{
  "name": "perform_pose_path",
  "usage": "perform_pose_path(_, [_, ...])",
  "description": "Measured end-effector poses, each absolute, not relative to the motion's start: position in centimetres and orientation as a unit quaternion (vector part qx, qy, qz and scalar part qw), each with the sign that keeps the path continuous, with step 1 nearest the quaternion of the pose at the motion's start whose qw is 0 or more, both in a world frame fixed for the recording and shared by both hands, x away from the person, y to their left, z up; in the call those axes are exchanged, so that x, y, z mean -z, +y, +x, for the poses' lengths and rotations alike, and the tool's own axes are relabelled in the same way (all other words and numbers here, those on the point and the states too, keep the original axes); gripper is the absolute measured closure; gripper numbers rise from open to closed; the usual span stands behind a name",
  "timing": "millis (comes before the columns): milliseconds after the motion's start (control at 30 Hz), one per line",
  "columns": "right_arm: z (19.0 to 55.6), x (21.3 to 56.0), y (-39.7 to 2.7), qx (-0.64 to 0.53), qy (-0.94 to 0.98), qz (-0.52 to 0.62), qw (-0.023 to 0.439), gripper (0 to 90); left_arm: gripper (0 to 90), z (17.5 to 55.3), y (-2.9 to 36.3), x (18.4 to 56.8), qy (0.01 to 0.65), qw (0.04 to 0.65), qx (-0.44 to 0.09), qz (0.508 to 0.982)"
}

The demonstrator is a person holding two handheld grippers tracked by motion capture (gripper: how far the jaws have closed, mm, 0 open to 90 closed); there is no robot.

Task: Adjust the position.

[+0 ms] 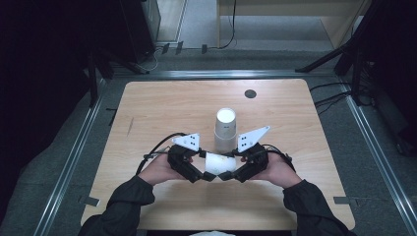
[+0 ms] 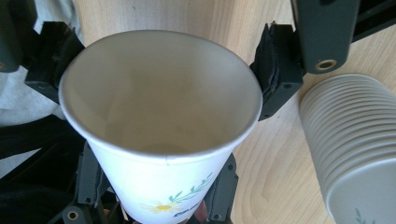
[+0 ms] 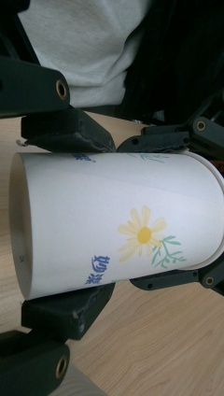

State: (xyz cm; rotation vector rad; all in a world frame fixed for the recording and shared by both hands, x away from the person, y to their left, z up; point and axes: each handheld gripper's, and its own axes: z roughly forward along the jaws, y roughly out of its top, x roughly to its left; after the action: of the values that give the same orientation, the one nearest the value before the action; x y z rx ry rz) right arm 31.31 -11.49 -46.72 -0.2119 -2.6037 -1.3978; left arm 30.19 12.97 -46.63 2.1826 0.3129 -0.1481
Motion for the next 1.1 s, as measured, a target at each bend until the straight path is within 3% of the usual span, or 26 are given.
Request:
perform_pose_path(233, [31.3, 46.8, -11.4, 0.47, -0.875, -0.071, 0.091, 33.8, 25.2, 30.1, 13.1, 46.5, 0.126, 0.445, 0.061, 0.884])
perform_pose_path(467, [31.4, 46.8, -11.4, 0.461, -0.88, -0.077, 0.09, 24.8, 25.2, 30.0, 13.6, 44.9, 0.126, 0.43, 0.054, 0.892])
perform_pose_path(1100, [31.5, 47.0, -12.2, 0.453, -0.884, -0.099, 0.058, 24.3, 25.1, 31.6, 13.1, 41.4, 0.101, 0.312, 0.015, 0.945])
